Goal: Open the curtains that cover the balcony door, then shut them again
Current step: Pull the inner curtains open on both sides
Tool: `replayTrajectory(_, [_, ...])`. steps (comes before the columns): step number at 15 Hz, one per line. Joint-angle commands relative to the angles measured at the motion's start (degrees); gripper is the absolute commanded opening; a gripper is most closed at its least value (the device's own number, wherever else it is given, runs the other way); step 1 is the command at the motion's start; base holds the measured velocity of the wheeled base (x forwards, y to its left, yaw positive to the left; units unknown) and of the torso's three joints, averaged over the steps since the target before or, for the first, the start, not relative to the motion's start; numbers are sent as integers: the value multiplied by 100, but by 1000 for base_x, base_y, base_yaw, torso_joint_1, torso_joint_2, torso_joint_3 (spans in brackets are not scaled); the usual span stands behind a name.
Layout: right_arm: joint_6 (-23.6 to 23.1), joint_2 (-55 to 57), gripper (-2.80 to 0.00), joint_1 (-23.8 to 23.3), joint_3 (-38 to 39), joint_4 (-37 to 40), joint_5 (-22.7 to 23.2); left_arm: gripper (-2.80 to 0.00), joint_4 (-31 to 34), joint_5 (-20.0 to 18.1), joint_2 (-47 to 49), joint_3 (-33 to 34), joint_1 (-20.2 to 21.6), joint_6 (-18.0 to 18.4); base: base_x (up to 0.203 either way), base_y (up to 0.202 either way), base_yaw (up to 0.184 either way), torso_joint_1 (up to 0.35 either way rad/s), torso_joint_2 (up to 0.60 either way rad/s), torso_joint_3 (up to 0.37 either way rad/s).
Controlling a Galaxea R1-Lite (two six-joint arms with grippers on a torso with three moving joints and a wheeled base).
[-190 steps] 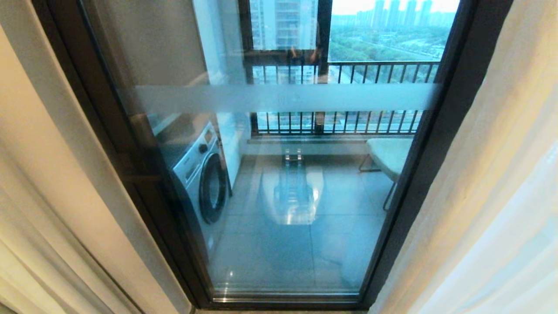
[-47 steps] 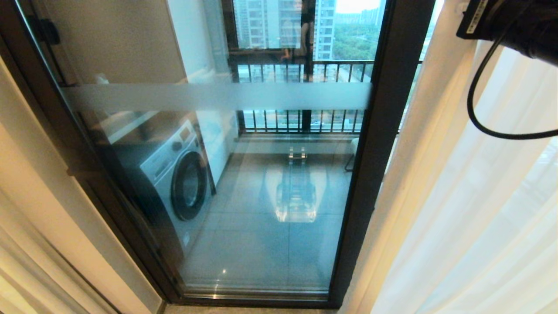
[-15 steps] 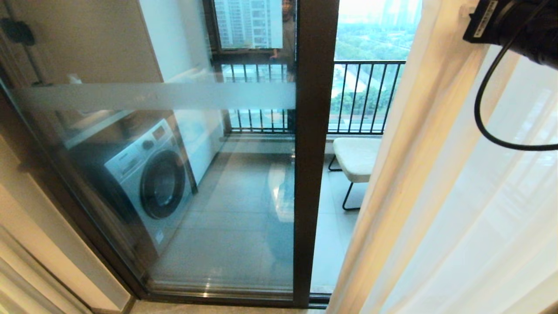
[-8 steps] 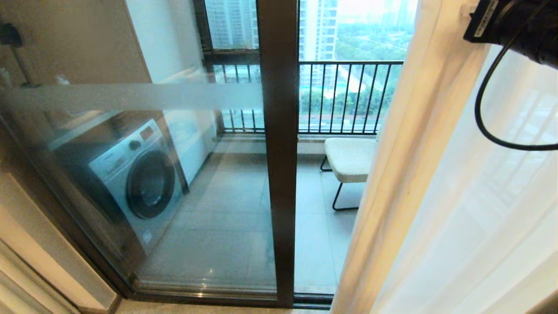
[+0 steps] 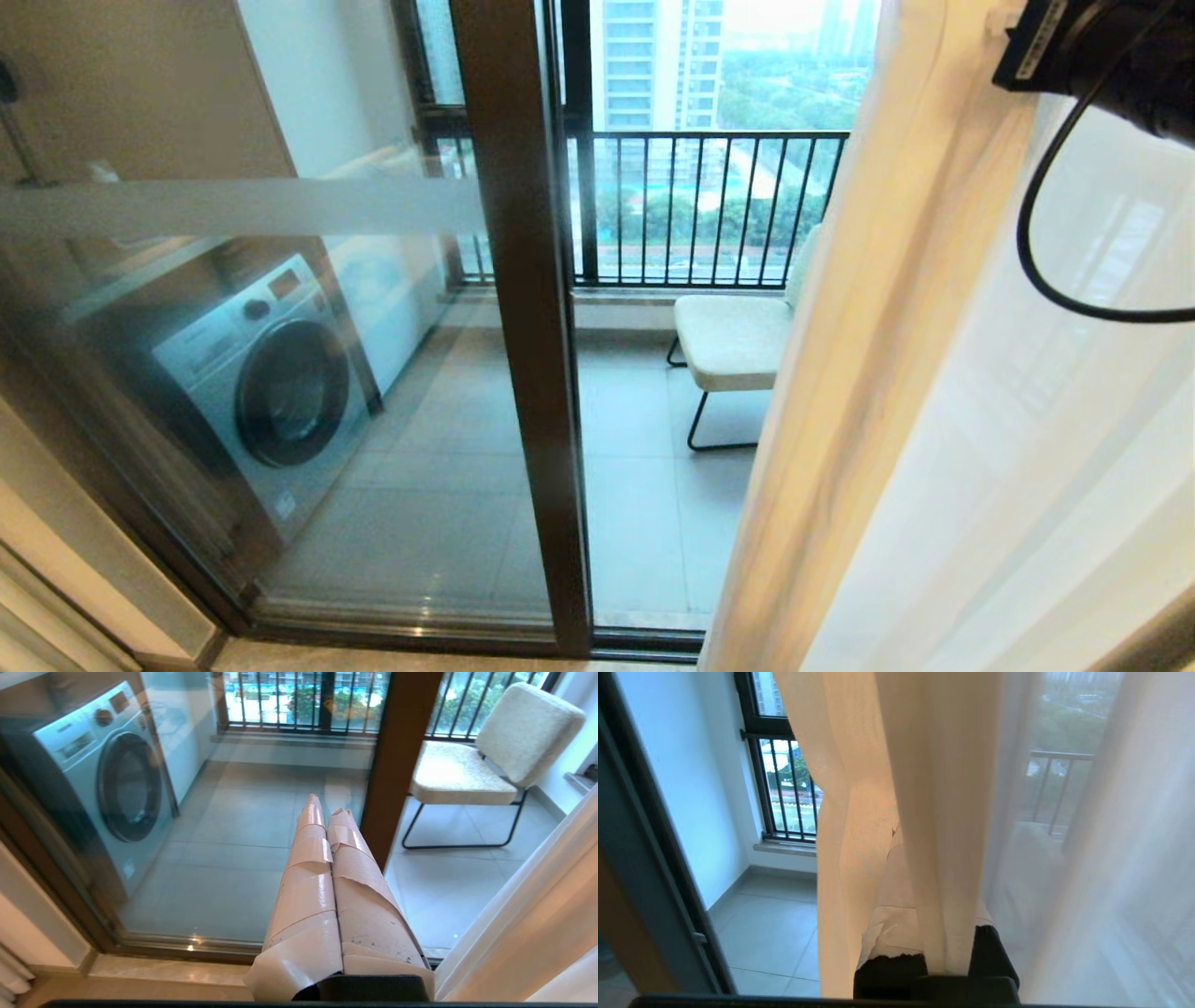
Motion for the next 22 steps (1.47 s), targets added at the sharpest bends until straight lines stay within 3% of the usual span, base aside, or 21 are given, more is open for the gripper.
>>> replayTrajectory(1, [-3, 1, -280, -8, 0, -14, -6, -280, -2, 0, -2, 0, 2, -4, 0, -188, 2, 4, 4, 2])
replayTrajectory(22, [32, -43, -280, -79, 132, -40, -191, -280, -2, 4, -2, 0, 2, -4, 0, -191, 0, 3, 3, 3])
